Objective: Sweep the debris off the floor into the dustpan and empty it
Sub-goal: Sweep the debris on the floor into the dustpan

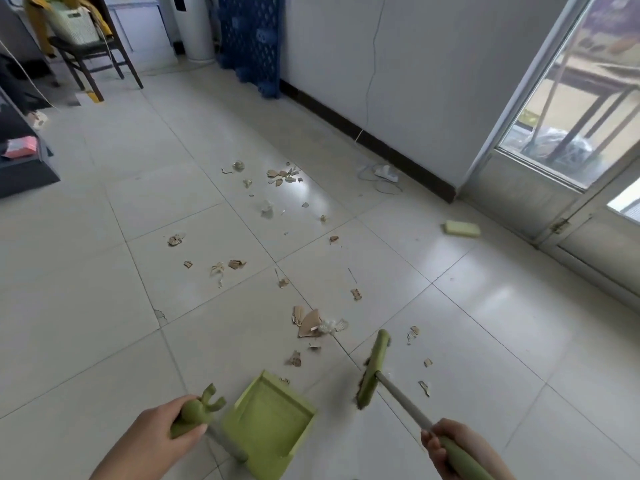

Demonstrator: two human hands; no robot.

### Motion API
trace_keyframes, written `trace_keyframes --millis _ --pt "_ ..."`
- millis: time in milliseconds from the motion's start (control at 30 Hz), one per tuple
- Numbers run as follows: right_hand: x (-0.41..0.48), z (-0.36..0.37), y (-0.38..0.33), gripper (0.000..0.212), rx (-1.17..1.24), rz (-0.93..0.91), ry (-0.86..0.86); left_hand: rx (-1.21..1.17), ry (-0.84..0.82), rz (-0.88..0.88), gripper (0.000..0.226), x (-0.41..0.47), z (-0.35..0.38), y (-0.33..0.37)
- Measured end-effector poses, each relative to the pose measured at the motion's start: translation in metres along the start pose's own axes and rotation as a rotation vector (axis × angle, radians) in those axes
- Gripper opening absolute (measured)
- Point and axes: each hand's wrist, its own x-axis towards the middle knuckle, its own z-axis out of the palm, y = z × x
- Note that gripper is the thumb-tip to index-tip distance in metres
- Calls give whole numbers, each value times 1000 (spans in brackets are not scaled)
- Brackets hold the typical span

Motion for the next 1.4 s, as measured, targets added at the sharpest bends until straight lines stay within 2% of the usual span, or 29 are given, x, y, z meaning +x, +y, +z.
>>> trace_keyframes --millis 167,367,533,700,867,1067,1267,1400 --pt "2 -43 -19 20 -105 -61 164 10 -10 -14 20 9 -1 3" --pt "17 -71 -49 17 -111 -138 287 -6 -6 -28 27 18 4 8" --pt "33 -76 -68 13 -78 -143 317 -30 16 -21 26 29 10 16" --pt "58 -68 -77 21 -31 -99 316 -38 -4 -1 25 41 15 22" --pt "64 -46 -82 8 -33 -130 276 -53 -20 25 27 51 24 33" --pt "67 -33 -89 7 -27 -125 253 -39 -22 45 26 59 32 43" --pt "70 -29 -92 19 -68 -124 261 -47 -47 59 27 59 36 49" --pt "72 -27 -93 18 -21 -148 268 -16 -86 76 35 60 40 58"
